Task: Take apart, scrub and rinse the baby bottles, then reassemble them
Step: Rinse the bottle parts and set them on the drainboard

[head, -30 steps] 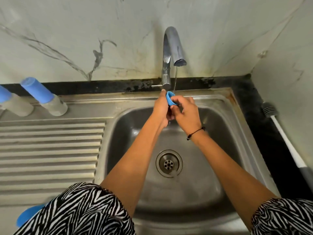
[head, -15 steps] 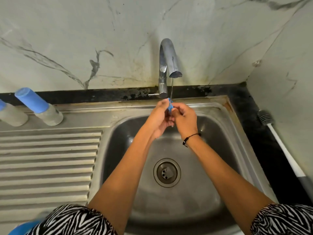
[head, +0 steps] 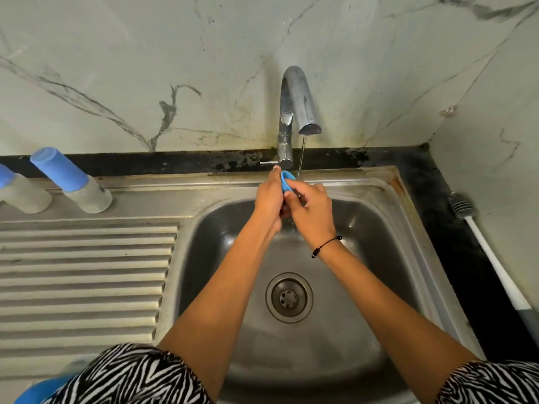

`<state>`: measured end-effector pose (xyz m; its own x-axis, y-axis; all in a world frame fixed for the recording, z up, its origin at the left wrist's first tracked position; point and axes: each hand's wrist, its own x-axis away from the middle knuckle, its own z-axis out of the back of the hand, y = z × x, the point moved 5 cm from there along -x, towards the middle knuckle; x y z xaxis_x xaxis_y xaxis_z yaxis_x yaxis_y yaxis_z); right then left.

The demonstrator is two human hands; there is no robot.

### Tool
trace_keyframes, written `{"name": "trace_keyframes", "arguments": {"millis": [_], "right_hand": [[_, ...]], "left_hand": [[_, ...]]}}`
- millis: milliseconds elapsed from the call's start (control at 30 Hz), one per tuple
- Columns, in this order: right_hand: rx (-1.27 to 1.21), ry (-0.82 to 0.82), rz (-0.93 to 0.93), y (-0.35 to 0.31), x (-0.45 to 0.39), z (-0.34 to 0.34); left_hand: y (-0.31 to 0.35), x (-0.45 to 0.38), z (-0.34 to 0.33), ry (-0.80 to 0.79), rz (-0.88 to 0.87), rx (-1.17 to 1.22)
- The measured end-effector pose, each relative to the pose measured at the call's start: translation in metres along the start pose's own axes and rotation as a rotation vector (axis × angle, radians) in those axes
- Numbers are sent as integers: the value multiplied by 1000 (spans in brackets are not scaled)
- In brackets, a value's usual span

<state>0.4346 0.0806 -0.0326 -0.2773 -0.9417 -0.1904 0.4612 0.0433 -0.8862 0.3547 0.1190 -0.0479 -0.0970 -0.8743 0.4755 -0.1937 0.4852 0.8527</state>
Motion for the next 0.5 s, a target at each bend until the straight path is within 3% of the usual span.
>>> {"name": "trace_keyframes", "arguments": {"millis": [67, 167, 233, 333, 500], "right_hand": [[25, -3, 11, 1, 2, 4], [-103, 86, -90, 7, -5, 12], [-88, 83, -80, 3, -6, 14], [54, -56, 39, -4, 0, 7], [-33, 56, -102, 9, 0, 6]], "left_hand": [[0, 0, 1, -28, 62, -70], [-5, 4, -8, -210, 7, 33], [-7, 3, -7, -214, -30, 51], [-9, 2, 0, -60, 74, 16], [-9, 5, -6, -195, -51, 69]]}}
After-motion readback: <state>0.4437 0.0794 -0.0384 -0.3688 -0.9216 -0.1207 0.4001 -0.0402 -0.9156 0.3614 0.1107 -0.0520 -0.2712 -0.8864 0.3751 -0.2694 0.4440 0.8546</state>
